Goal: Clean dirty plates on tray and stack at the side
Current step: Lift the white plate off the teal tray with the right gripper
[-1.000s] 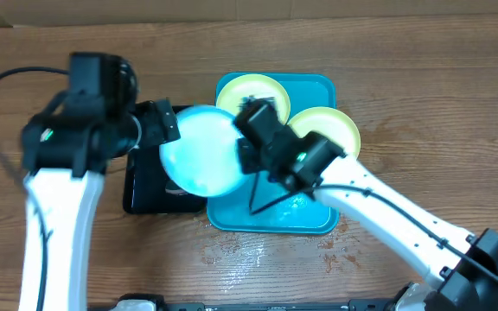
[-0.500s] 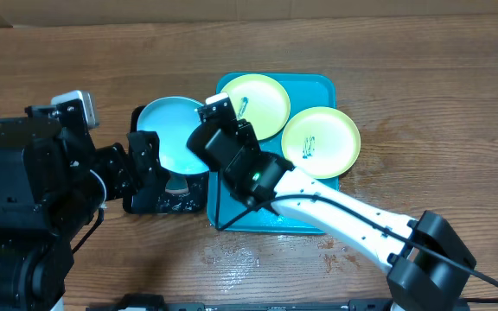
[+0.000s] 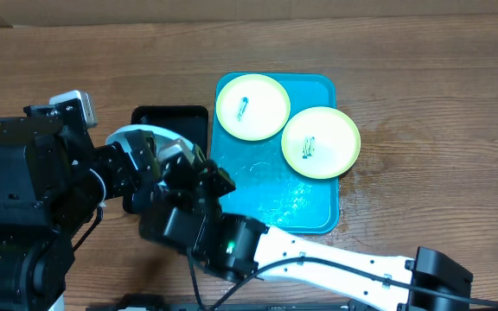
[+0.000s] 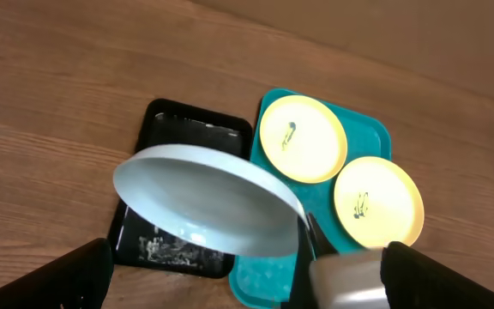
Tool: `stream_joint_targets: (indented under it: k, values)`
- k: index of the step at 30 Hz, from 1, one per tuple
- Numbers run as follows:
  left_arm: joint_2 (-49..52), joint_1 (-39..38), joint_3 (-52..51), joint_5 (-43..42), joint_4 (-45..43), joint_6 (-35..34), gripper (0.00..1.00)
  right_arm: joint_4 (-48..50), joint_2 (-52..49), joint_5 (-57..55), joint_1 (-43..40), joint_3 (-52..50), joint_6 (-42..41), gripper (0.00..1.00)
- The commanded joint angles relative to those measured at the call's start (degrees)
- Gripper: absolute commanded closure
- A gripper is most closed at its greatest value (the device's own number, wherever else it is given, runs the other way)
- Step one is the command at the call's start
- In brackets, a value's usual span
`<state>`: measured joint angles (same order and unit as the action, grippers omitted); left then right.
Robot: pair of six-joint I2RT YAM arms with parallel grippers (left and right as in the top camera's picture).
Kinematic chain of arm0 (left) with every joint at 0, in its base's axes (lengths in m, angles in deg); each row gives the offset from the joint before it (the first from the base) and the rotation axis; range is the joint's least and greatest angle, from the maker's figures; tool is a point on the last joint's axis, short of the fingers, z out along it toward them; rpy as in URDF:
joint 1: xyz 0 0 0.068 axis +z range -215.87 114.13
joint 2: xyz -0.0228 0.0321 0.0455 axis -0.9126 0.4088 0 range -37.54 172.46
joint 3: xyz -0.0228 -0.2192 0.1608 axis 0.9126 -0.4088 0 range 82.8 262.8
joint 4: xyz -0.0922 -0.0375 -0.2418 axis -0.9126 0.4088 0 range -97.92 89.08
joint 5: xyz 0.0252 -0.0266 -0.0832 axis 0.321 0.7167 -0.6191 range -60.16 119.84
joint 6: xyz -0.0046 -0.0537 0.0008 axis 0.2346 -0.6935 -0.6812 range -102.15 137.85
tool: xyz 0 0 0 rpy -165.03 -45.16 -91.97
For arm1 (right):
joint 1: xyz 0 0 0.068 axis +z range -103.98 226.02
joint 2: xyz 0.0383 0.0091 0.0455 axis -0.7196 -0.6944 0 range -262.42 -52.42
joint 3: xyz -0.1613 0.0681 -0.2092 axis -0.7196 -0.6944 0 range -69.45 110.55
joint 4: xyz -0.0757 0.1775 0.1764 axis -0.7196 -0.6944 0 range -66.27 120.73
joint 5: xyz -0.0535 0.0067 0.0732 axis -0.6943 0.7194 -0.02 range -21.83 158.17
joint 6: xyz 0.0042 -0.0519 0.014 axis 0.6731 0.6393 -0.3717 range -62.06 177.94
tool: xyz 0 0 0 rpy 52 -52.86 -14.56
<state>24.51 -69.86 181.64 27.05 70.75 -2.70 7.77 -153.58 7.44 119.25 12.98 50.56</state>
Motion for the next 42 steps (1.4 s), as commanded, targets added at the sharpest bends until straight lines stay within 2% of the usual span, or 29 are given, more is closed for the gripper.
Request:
stream_joint_targets:
  k: [1,42]
  values:
    - [0.1,0.2,0.7,0.6,-0.1,0.9,0.0,0.6,2.1,-5.7,0.6,2.0,0.6,0.96]
    - [0.2,0.2,0.7,0.6,0.0,0.9,0.0,1.5,2.1,-8.7,0.1,2.0,2.1,0.96]
